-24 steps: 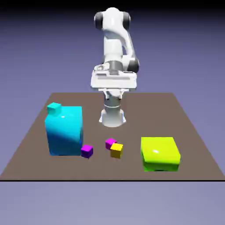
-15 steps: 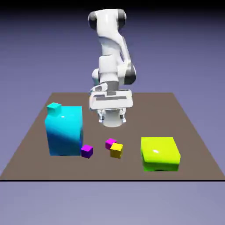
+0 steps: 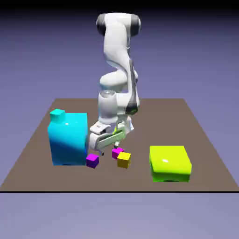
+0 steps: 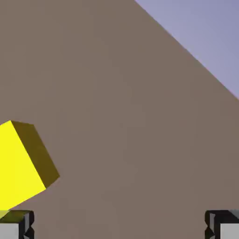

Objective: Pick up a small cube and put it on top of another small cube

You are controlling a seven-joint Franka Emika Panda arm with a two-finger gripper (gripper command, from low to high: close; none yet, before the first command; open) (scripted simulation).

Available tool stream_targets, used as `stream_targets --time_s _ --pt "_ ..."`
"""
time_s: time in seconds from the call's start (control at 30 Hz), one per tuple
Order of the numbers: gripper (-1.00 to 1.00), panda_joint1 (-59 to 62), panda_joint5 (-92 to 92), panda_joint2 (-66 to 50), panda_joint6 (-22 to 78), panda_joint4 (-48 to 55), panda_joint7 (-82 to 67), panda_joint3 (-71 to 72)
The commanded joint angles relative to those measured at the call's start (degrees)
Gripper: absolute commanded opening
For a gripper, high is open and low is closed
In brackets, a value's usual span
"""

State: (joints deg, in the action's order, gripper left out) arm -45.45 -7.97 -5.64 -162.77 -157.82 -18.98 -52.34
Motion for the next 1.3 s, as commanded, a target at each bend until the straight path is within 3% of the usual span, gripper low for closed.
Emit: stream_targets --time_s 0.0,0.3,0.8,0.83,1.27 --pt "0.00 -1.8 -0.3 -1.5 0.4 0.1 -2.4 -2.1" --pt "0.00 -14.5 -2.6 -12.4 3.6 1.0 -19.9 -16.9" --pt "0.00 13.8 -16.1 -21.8 -7.2 4.1 -29.4 13.6" --pt "-1.00 13.8 -16.1 -21.8 -7.2 4.1 -29.4 13.6" --pt "-1.00 -9.3 -5.0 -14.1 1.6 1.6 -21.6 -11.3"
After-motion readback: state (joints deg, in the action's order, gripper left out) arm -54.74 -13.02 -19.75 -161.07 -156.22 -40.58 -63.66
